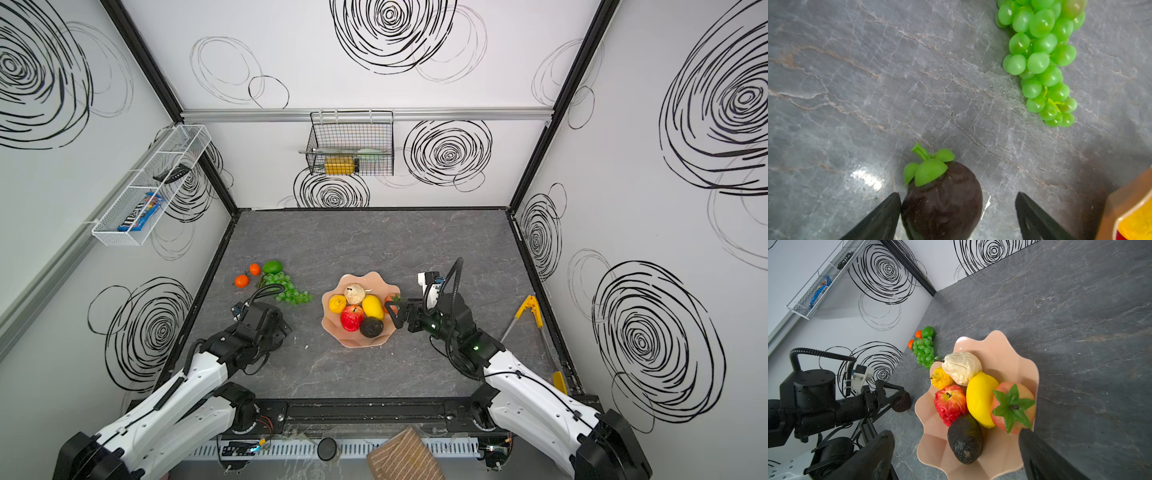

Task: Place and organize the fake fruits in the fruit bowl
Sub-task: 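Move the left gripper to the dark mangosteen near the grapes, then lower the left gripper onto the mangosteen and close on it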

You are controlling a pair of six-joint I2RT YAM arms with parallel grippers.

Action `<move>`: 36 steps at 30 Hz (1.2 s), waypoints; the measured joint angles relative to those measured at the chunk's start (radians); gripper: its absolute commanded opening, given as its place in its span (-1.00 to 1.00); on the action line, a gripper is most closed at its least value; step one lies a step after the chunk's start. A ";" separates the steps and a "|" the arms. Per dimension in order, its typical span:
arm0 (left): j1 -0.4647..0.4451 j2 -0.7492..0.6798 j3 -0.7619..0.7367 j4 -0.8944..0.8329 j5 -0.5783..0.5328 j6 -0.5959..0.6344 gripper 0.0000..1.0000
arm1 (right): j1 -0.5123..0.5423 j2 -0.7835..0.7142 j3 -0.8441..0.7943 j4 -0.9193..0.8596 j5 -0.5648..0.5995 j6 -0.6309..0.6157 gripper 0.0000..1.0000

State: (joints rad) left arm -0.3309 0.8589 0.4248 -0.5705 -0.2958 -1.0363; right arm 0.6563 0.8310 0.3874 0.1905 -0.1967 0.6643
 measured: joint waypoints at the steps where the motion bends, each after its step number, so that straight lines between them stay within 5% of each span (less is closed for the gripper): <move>1: 0.013 0.017 0.000 0.023 0.002 0.023 0.80 | 0.000 0.001 0.000 0.000 0.000 0.000 0.95; 12: 0.079 0.143 0.058 0.123 0.048 0.211 0.96 | -0.005 0.007 0.000 0.000 0.000 0.000 0.95; 21: 0.018 0.031 0.043 0.076 0.042 0.151 1.00 | -0.007 0.014 0.000 0.000 0.000 0.000 0.95; 36: 0.006 0.106 -0.024 0.106 0.045 0.122 0.65 | -0.007 0.012 -0.003 -0.003 -0.001 -0.006 0.95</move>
State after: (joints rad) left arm -0.3244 0.9649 0.4004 -0.4648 -0.2508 -0.9138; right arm 0.6495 0.8433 0.3843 0.1871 -0.1974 0.6586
